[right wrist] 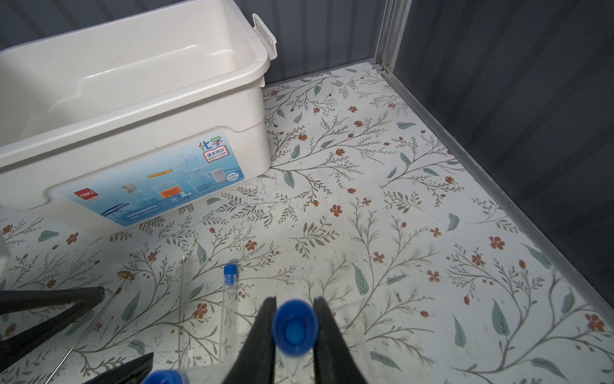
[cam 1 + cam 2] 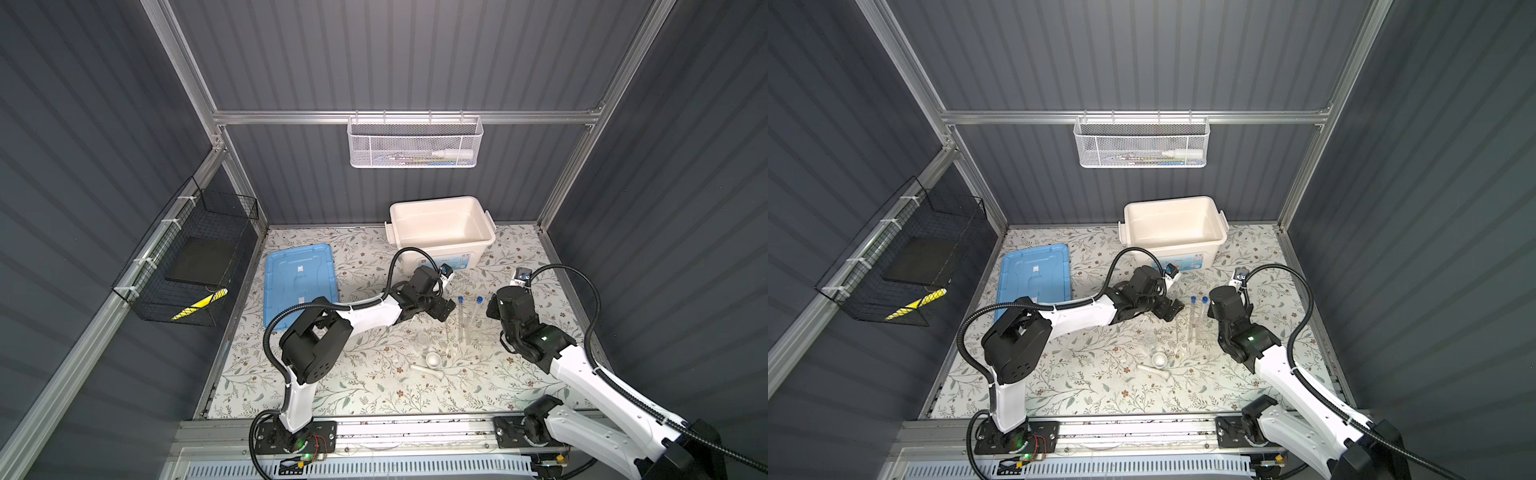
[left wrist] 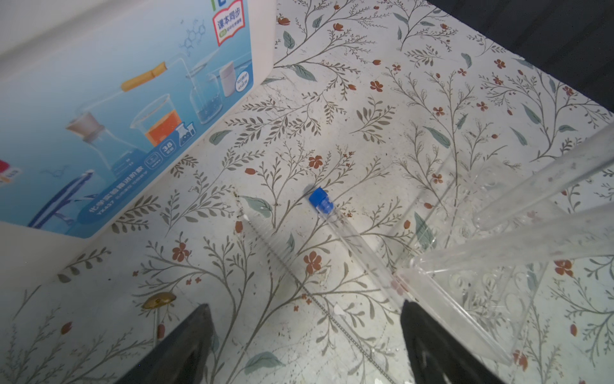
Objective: Organize the chemistry lab equipment
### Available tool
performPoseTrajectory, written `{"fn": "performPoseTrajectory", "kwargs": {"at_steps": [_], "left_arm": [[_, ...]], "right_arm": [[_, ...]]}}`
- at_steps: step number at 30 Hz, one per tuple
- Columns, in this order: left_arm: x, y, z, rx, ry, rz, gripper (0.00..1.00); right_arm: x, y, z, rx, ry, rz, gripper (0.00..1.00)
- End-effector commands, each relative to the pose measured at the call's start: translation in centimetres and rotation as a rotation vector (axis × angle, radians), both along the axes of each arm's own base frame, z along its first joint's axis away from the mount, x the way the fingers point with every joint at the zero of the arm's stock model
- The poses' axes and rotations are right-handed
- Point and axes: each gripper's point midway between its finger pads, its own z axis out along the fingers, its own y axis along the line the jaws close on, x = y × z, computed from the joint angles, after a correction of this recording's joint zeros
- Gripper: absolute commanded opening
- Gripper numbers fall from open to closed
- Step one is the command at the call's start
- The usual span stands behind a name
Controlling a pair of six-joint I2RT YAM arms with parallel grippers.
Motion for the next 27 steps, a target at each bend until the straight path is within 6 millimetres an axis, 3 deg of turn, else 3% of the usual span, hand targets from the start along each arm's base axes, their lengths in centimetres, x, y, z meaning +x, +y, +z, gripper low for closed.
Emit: {"fn": "performPoseTrajectory", "kwargs": {"at_steps": [1, 23, 27], "left_arm": [[-0.6, 0.1, 1.2, -0.018, -0.002, 0.003, 0.91], [-0.6, 0.6, 0.9, -0.012, -0.01, 0.016, 0.93], [-0.7, 0.7, 0.9, -0.012, -0.012, 0.017, 0.99]], "right_arm": [[0.1, 0.1, 0.0, 0.005, -0.011, -0.012, 0.2], [0.3, 0.8, -1.1, -0.075, 0.021, 0.006, 0.21], [0.5, 0.8, -1.2, -0.075, 0.016, 0.002, 0.21]]}}
